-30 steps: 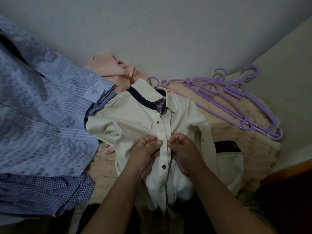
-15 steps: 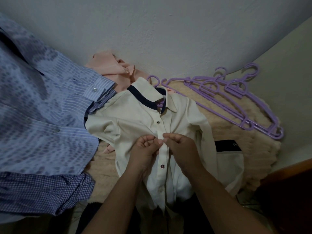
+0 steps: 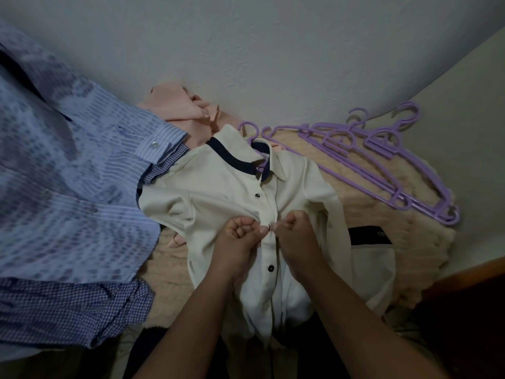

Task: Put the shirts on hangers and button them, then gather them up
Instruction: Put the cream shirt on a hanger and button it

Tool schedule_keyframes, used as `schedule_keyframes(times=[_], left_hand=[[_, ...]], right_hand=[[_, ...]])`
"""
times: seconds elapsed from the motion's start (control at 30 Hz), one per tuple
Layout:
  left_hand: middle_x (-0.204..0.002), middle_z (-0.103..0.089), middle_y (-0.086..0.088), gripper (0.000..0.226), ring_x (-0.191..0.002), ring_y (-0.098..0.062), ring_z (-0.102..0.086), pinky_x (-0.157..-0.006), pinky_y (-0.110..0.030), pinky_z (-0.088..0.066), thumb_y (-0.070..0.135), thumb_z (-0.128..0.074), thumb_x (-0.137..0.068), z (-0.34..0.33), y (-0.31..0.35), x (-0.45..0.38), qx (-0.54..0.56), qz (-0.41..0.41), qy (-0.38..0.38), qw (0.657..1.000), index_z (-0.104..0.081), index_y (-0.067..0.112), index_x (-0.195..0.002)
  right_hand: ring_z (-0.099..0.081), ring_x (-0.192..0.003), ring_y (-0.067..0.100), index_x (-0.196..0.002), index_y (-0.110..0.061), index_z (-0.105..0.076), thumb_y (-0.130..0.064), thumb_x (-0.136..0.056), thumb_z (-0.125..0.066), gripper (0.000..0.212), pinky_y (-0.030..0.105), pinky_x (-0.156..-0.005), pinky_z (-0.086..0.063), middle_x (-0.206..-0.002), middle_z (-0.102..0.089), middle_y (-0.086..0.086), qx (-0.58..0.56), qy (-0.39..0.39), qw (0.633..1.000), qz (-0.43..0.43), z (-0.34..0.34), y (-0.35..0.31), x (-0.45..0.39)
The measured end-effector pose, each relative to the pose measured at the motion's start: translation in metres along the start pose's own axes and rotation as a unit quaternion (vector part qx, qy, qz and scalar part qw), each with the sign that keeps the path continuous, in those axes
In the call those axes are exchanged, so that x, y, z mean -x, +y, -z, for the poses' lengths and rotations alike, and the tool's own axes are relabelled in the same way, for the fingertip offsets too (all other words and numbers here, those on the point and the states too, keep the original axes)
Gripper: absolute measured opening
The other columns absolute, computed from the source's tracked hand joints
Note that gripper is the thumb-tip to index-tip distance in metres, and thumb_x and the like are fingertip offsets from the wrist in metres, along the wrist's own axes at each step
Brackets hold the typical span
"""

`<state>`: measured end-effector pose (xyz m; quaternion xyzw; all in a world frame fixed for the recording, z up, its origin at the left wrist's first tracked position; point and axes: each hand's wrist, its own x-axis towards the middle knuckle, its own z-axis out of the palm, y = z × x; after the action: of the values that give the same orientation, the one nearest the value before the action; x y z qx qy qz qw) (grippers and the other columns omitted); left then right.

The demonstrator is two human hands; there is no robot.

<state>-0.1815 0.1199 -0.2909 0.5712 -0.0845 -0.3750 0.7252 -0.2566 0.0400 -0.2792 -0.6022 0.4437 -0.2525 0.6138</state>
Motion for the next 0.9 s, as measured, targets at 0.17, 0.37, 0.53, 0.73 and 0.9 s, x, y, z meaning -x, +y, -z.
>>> schedule_keyframes(times=[0.17, 0.37, 0.53, 0.73, 0.9], left_hand=[[-0.067, -0.065, 0.000, 0.019, -0.061, -0.009, -0.060, -0.062, -0.019, -0.053, -0.007, -0.064, -0.083, 0.0018, -0.0006, -0.0016, -0.003, 0.007, 0.015, 1.000, -0.055, 0.008, -0.088], [-0.058, -0.064, 0.004, 0.020, -0.052, -0.006, -0.058, -0.055, -0.017, -0.050, -0.005, -0.065, -0.083, 0.0037, -0.0017, -0.0010, -0.028, 0.011, 0.006, 1.000, -0.053, 0.008, -0.090], [-0.064, -0.067, 0.003, 0.018, -0.060, -0.011, -0.061, -0.061, -0.020, -0.052, -0.003, -0.065, -0.084, 0.0063, -0.0029, -0.0015, -0.024, 0.012, 0.004, 1.000, -0.054, 0.008, -0.092], [-0.066, -0.067, 0.001, 0.018, -0.066, -0.016, -0.059, -0.068, -0.028, -0.050, -0.002, -0.065, -0.083, 0.0071, -0.0045, -0.0020, -0.013, 0.016, -0.005, 1.000, -0.054, 0.009, -0.091], [-0.072, -0.069, -0.003, 0.021, -0.066, -0.012, -0.065, -0.065, -0.021, -0.054, -0.003, -0.067, -0.082, 0.0071, -0.0046, -0.0017, -0.026, 0.003, -0.004, 1.000, -0.054, 0.004, -0.097]], right_hand=[[-0.052, -0.073, 0.015, -0.082, -0.019, -0.039, 0.003, -0.080, -0.062, 0.033, 0.039, -0.077, -0.048, -0.076, -0.051, 0.002, -0.077, 0.006, 0.997, -0.022, -0.0020, 0.0055, -0.0019], [-0.052, -0.074, 0.021, -0.079, -0.020, -0.040, -0.004, -0.079, -0.064, 0.029, 0.042, -0.078, -0.051, -0.081, -0.052, 0.010, -0.006, 0.025, 1.000, -0.004, 0.0003, 0.0071, -0.0040], [-0.058, -0.077, 0.022, -0.085, -0.016, -0.041, 0.002, -0.079, -0.068, 0.032, 0.040, -0.077, -0.053, -0.084, -0.057, 0.013, -0.090, -0.032, 0.994, -0.047, 0.0036, 0.0043, -0.0033], [-0.058, -0.068, 0.021, -0.086, -0.012, -0.042, 0.004, -0.079, -0.067, 0.030, 0.036, -0.066, -0.055, -0.076, -0.054, 0.008, -0.130, -0.021, 0.989, -0.069, 0.0050, 0.0050, -0.0041], [-0.054, -0.072, 0.022, -0.079, -0.018, -0.043, -0.008, -0.073, -0.075, 0.034, 0.043, -0.075, -0.052, -0.077, -0.050, 0.006, -0.057, 0.011, 0.996, -0.068, 0.0044, 0.0083, -0.0086]])
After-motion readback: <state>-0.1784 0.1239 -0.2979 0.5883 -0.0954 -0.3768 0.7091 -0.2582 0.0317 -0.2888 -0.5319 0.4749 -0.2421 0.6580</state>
